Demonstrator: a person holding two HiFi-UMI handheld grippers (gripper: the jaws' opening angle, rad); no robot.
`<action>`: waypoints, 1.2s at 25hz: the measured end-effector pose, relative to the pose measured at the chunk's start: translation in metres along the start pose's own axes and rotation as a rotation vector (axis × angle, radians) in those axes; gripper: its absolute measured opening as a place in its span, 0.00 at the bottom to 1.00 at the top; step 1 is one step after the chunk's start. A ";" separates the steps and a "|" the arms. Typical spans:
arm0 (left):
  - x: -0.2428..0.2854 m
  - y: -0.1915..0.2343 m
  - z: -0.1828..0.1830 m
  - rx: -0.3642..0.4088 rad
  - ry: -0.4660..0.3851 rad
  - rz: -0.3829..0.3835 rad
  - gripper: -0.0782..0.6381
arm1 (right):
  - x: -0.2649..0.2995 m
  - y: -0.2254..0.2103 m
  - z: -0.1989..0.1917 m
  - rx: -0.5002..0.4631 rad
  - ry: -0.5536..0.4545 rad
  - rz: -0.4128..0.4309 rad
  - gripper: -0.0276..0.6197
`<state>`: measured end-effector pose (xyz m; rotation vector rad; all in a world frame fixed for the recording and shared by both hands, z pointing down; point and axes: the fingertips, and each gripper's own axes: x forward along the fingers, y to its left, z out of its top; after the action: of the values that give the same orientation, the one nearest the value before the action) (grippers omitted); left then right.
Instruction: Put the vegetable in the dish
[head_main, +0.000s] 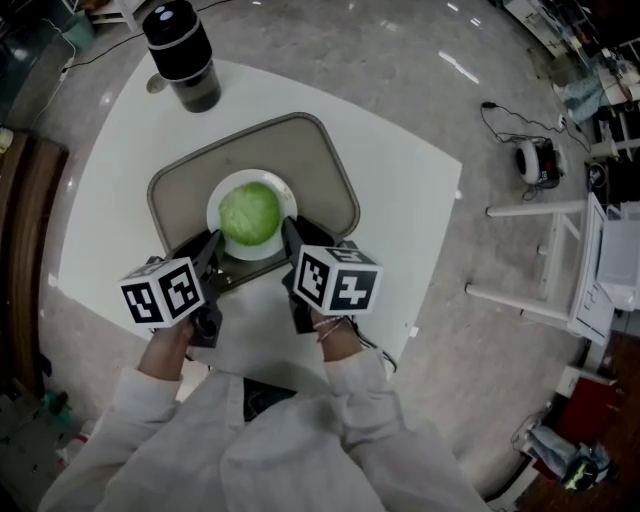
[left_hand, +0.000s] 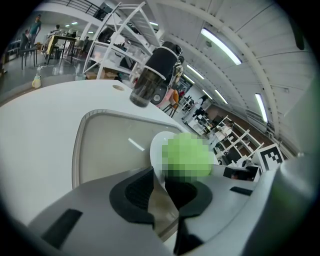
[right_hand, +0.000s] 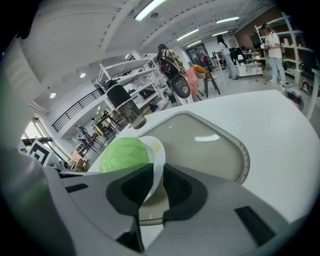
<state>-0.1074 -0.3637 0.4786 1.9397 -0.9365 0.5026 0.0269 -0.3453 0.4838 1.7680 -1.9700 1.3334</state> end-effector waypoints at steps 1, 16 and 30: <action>0.002 0.001 0.001 -0.001 0.005 0.000 0.21 | 0.002 0.000 0.001 -0.001 0.002 -0.002 0.15; 0.019 0.016 0.004 0.001 0.028 0.029 0.21 | 0.025 -0.003 0.001 -0.061 0.060 -0.037 0.15; 0.022 0.016 0.000 0.064 0.055 0.028 0.21 | 0.029 -0.006 -0.008 -0.158 0.121 -0.069 0.15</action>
<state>-0.1062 -0.3775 0.5015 1.9619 -0.9230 0.6058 0.0209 -0.3598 0.5103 1.6285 -1.8772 1.1970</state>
